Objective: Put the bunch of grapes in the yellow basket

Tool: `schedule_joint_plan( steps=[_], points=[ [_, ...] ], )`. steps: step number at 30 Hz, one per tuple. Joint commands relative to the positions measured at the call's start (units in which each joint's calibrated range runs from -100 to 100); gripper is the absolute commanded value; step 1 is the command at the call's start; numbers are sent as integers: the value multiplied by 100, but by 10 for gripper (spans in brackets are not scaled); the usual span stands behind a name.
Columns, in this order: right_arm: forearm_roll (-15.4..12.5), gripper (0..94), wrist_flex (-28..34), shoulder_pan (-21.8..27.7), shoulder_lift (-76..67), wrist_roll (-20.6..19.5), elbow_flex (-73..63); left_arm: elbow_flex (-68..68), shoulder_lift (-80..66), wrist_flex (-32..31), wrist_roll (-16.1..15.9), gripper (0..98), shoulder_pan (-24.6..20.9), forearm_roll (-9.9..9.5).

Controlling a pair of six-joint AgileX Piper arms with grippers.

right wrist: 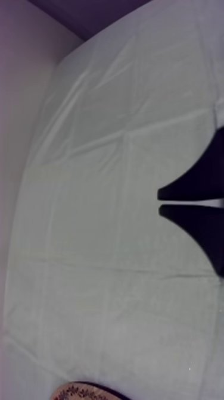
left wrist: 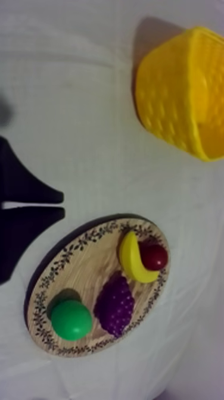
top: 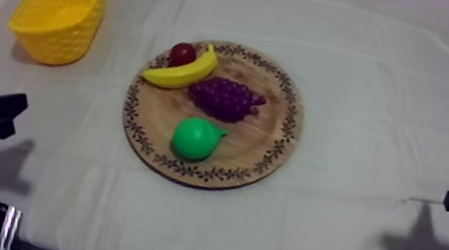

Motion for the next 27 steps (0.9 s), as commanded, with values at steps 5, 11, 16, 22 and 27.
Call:
schedule_joint_plan(
  steps=[5, 11, 16, 22, 27],
  points=[
    [-1, 3, -2, -2, 1, -1, -5, -981, 1558, 47, -746, 0, 176, 178],
    [-1, 3, -2, -2, 1, -1, -5, -2093, 2809, 294, -1726, 0, 369, 297],
    [-1, 3, -2, -2, 1, -1, -5, -3355, 3896, 1015, -2491, 0, 547, 315],
    [-1, 3, -2, -2, 1, -1, -5, -4546, 5003, 1611, -2952, 0, 792, 311],
    [-1, 3, -2, -2, 1, -1, -5, -5323, 5886, 2091, -3302, 0, 1007, 281]
  ],
)
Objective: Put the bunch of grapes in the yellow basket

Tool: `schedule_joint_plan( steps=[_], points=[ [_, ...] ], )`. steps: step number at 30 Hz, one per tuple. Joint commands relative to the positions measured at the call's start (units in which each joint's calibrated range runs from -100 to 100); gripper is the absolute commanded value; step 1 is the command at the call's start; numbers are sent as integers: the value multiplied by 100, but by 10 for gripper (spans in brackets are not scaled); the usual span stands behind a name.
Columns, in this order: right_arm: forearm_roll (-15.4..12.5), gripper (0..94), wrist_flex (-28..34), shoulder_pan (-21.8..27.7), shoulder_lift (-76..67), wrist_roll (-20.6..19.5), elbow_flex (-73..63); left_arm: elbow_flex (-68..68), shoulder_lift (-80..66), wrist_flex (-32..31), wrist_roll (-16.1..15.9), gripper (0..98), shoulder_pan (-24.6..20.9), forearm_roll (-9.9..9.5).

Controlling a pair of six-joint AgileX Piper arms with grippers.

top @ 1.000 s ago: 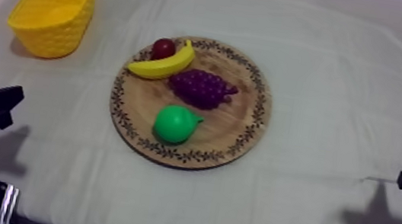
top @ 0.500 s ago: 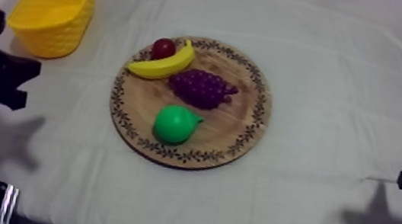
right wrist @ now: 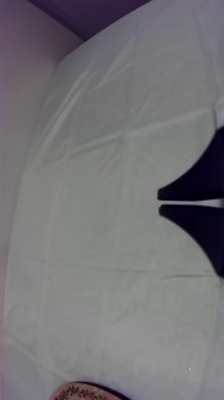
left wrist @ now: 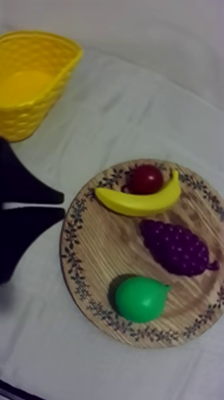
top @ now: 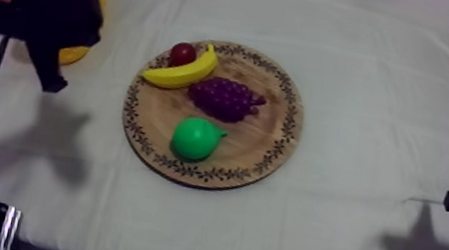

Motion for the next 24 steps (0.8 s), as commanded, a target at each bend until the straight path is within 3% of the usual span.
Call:
schedule_joint_plan(
  steps=[1, 5, 11, 18, 24],
  points=[
    [-1, 3, -2, -2, 1, -1, -5, -602, 672, 222, -229, 0, 104, -48],
    [-1, 3, -2, -2, 1, -1, -5, -1124, 1350, 339, -199, 0, 335, -193],
    [-1, 3, -2, -2, 1, -1, -5, -1904, 2309, 391, -67, 0, 625, -262],
    [-1, 3, -2, -2, 1, -1, -5, -2659, 3214, 473, -1, 0, 799, -281],
    [-1, 3, -2, -2, 1, -1, -5, -3360, 3867, 915, -15, 0, 872, -261]
  ],
)
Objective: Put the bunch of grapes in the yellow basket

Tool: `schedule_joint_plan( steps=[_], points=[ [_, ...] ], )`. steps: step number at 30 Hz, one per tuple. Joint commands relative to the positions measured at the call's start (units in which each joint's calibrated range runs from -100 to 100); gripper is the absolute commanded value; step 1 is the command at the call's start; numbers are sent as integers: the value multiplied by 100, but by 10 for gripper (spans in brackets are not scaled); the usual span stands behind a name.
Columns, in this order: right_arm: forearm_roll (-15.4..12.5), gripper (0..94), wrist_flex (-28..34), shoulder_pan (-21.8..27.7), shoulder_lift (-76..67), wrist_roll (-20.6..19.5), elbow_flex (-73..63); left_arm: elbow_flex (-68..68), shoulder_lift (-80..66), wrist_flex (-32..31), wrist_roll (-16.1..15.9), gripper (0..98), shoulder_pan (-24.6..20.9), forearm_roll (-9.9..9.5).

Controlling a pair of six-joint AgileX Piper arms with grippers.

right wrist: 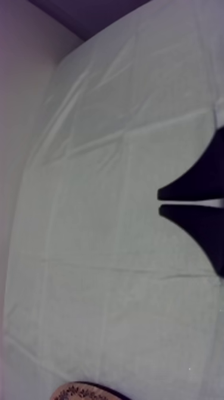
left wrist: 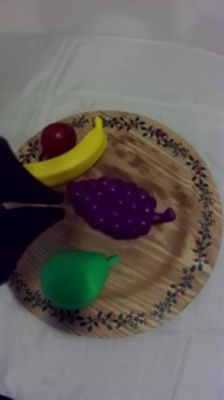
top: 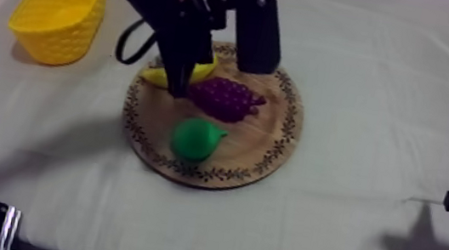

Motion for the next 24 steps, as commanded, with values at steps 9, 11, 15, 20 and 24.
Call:
schedule_joint_plan(
  steps=[9, 11, 15, 20, 24],
  points=[
    [-1, 3, -2, -2, 1, -1, -5, -921, 739, 667, 128, 75, 107, -112],
    [-1, 3, -2, -2, 1, -1, -5, -1031, 791, 826, 202, 149, 120, -158],
    [-1, 3, -2, -2, 1, -1, -5, -1124, 818, 1051, 307, 354, 132, -215],
    [-1, 3, -2, -2, 1, -1, -5, -1035, 731, 1161, 330, 545, 126, -240],
    [-1, 3, -2, -2, 1, -1, -5, -990, 631, 1242, 301, 630, 144, -244]
  ],
)
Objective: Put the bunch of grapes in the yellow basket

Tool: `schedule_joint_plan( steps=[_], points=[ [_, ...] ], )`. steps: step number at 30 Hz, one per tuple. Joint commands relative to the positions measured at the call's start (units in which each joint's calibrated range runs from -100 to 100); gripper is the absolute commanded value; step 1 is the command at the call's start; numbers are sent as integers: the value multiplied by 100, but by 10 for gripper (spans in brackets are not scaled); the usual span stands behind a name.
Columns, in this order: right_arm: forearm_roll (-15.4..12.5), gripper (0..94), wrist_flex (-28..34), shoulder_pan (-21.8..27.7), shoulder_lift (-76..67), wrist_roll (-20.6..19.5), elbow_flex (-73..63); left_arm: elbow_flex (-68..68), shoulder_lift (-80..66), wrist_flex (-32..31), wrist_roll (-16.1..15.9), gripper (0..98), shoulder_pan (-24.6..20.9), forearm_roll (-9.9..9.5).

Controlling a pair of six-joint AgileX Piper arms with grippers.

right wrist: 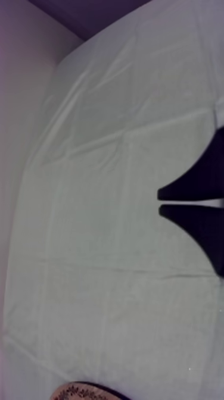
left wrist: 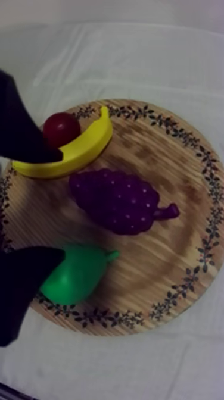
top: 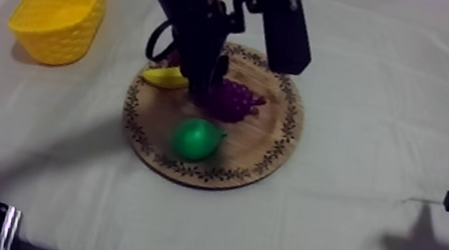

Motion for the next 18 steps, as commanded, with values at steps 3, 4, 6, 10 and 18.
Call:
schedule_joint_plan(
  steps=[3, 4, 6, 10, 18],
  points=[
    [-1, 3, -2, -2, 1, -1, -5, -35, -66, 141, -22, 674, 35, 16],
    [-1, 3, -2, -2, 1, -1, -5, -53, -78, 178, -25, 689, 49, 22],
    [-1, 3, -2, -2, 1, -1, -5, -88, -97, 242, -25, 715, 79, 32],
    [-1, 3, -2, -2, 1, -1, -5, -145, -92, 320, -4, 783, 135, 34],
    [-1, 3, -2, -2, 1, -1, -5, -348, 383, 345, -28, 867, 112, 32]
  ],
)
